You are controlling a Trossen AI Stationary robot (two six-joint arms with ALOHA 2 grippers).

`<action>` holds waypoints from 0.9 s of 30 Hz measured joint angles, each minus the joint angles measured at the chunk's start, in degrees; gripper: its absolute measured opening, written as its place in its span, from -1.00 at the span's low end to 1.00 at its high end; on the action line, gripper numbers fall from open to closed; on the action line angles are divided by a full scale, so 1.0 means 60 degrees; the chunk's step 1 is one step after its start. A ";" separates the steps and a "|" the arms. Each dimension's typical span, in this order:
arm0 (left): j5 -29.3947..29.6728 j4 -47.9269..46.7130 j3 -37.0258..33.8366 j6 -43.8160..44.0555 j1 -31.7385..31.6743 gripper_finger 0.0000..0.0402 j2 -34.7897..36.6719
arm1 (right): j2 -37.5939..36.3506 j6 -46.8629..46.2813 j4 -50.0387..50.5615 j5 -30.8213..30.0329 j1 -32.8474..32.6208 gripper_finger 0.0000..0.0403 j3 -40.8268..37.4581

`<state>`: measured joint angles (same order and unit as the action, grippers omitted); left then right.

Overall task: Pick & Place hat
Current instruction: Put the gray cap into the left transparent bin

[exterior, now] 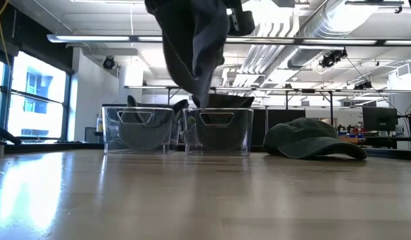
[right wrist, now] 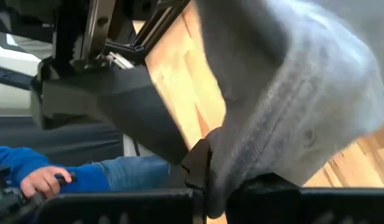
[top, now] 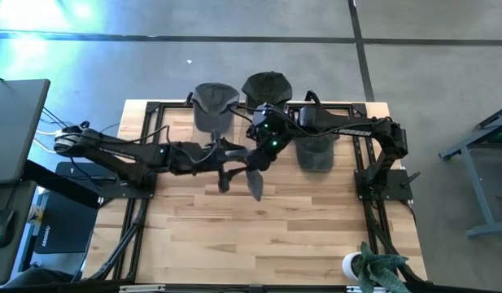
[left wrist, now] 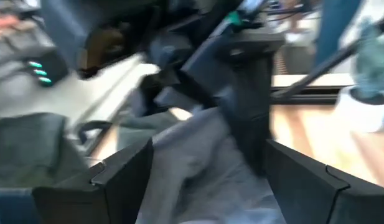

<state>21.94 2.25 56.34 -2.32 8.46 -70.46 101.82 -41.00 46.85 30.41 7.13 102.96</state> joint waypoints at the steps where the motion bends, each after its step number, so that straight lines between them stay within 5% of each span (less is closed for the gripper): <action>1: 0.0345 0.0022 0.0000 -0.0173 0.0113 0.46 0.0000 | 0.0000 0.0022 0.0000 -0.0001 -0.0002 -0.90 0.0000; 7: 0.1925 0.0055 0.0000 -0.1324 0.0465 0.46 0.0000 | -0.0004 0.0261 -0.0006 0.0056 -0.0002 -0.94 0.0000; 14: 0.1566 -0.0432 0.0000 -0.1895 0.0171 0.36 -0.0004 | -0.0004 0.0354 -0.0249 0.0365 -0.0006 -0.90 0.0000; 18: 0.0857 -0.0536 0.0000 -0.1892 0.0004 0.07 -0.0004 | -0.0004 0.0500 -0.0248 0.0361 -0.0006 -0.89 0.0000; 27: 0.0440 -0.2217 0.0457 -0.0654 0.0020 -0.94 -0.0007 | -0.0004 0.2064 -0.0341 0.0274 0.0017 -0.79 0.0000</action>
<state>24.58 -11.05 59.08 -6.25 8.58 -70.50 101.80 -28.62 44.81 32.06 7.23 102.96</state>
